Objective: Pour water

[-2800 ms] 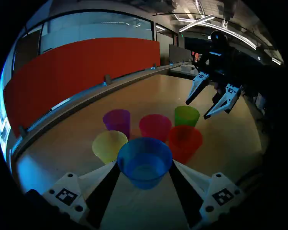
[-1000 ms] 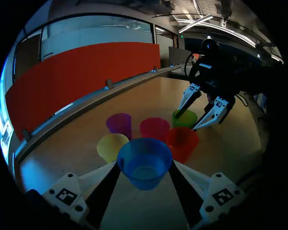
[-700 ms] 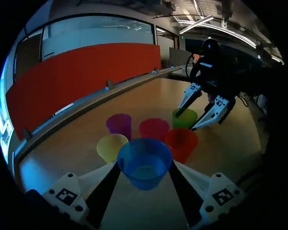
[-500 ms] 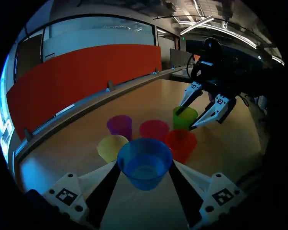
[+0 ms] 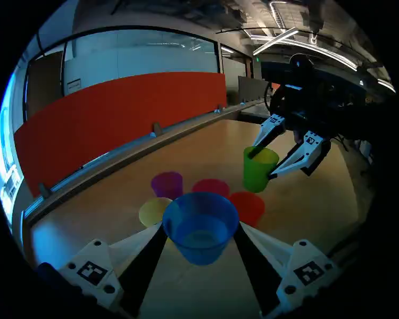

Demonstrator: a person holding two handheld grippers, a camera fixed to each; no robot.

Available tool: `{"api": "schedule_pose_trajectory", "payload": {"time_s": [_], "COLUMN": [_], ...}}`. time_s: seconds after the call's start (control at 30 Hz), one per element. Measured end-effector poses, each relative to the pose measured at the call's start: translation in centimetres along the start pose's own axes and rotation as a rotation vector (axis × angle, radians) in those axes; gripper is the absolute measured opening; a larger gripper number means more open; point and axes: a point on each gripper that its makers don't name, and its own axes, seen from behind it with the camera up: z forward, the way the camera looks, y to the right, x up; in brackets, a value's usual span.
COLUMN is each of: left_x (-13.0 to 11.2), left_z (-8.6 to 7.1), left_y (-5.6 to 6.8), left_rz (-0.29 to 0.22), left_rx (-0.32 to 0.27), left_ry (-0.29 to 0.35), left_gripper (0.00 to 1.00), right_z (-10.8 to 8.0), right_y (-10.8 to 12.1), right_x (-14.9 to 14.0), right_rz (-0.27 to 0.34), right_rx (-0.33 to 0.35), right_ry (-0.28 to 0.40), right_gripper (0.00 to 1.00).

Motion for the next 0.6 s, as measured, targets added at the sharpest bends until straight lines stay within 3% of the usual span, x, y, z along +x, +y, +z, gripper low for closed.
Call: {"api": "schedule_pose_trajectory", "payload": {"time_s": [0.6], "left_x": [3.6], "left_z": [-2.3], "left_y": [1.1], "left_rz": [-0.022], "left_rx": [0.046], "left_ry": [0.108], "left_gripper": [0.85], "right_z": [-3.4], "right_y": [-1.9], "right_x": [4.6], "right_rz": [-0.015], "right_rx": [-0.018], "right_ry": [0.111], "right_gripper": [0.9]}}
